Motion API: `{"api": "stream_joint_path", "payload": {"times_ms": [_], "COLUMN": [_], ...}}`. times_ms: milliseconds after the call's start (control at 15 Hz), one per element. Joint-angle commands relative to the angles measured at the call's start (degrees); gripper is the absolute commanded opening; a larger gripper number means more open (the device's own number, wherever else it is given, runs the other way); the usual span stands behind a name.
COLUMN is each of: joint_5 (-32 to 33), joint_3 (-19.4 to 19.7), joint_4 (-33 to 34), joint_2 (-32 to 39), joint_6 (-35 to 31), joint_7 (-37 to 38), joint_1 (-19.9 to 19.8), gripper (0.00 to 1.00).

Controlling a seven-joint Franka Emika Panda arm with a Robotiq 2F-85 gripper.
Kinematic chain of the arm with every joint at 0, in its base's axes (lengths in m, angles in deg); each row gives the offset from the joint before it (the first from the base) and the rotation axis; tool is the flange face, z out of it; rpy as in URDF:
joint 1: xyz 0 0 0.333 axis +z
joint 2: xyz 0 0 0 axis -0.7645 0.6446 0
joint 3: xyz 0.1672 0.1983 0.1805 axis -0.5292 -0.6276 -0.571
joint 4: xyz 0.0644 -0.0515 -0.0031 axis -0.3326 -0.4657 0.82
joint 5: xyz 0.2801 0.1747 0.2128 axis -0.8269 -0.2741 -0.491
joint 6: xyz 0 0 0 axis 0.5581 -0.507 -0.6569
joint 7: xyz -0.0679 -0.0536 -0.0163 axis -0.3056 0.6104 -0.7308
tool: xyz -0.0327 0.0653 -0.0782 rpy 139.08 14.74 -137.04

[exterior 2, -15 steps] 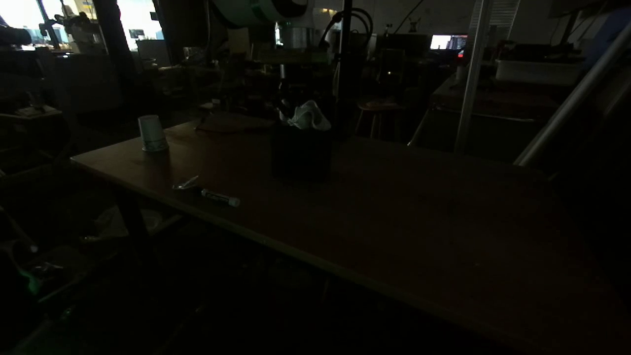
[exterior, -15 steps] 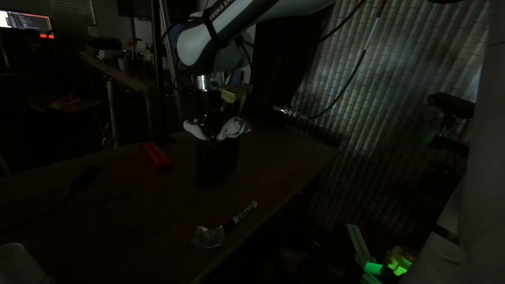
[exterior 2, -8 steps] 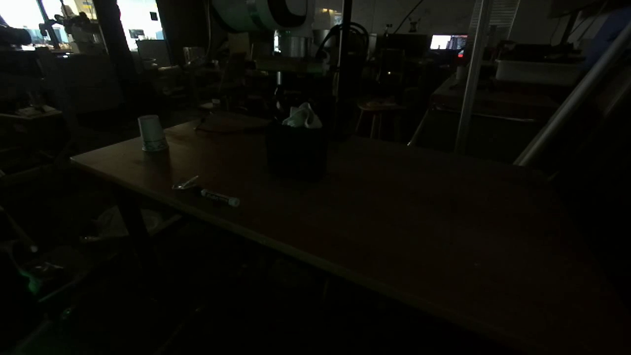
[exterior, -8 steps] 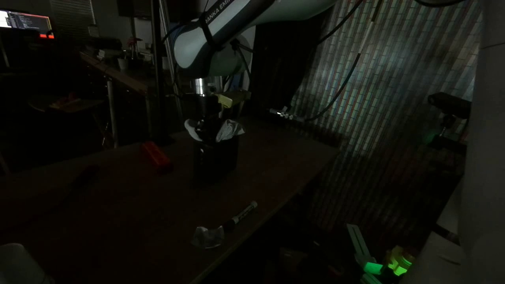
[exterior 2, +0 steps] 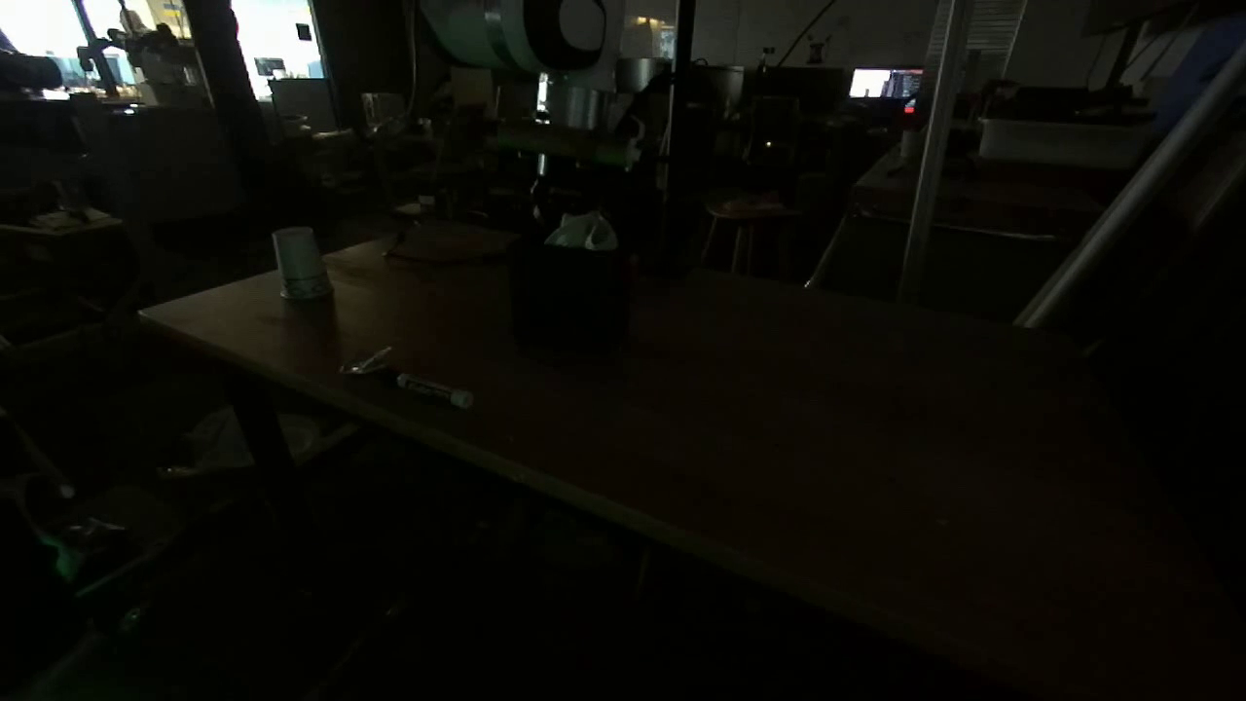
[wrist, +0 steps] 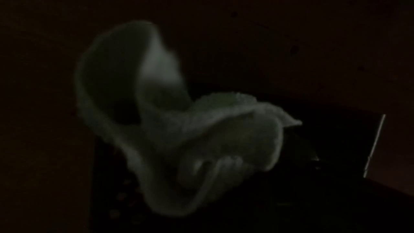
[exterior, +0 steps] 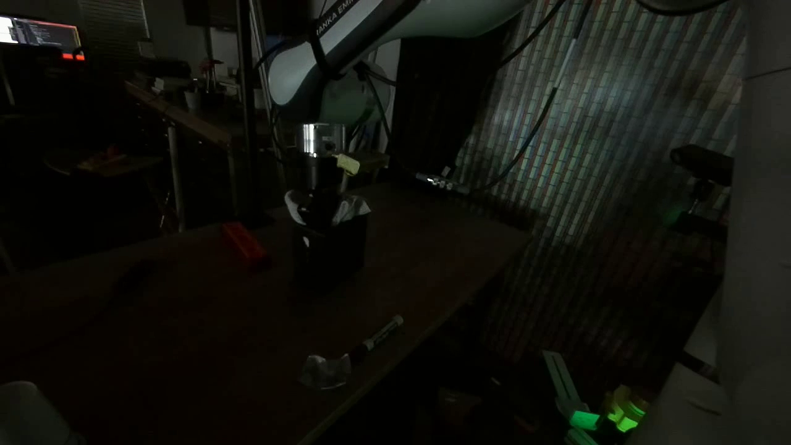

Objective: Put the white towel in the black basket.

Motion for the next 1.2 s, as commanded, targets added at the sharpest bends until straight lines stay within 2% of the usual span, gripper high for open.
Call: {"api": "stream_joint_path", "payload": {"times_ms": [0,800,1133], "joint_5": [-0.95,4.66,7.90], "joint_3": [-0.73,0.71,1.78], "joint_4": [-1.27,-4.43,-6.33], "joint_2": [-1.74,-15.66,-17.14], "joint_6": [0.31,2.48,2.08], "joint_7": [-0.96,0.94,0.74], "joint_1": [-0.69,0.37,0.19], "gripper": [0.00,0.00,0.00]}}
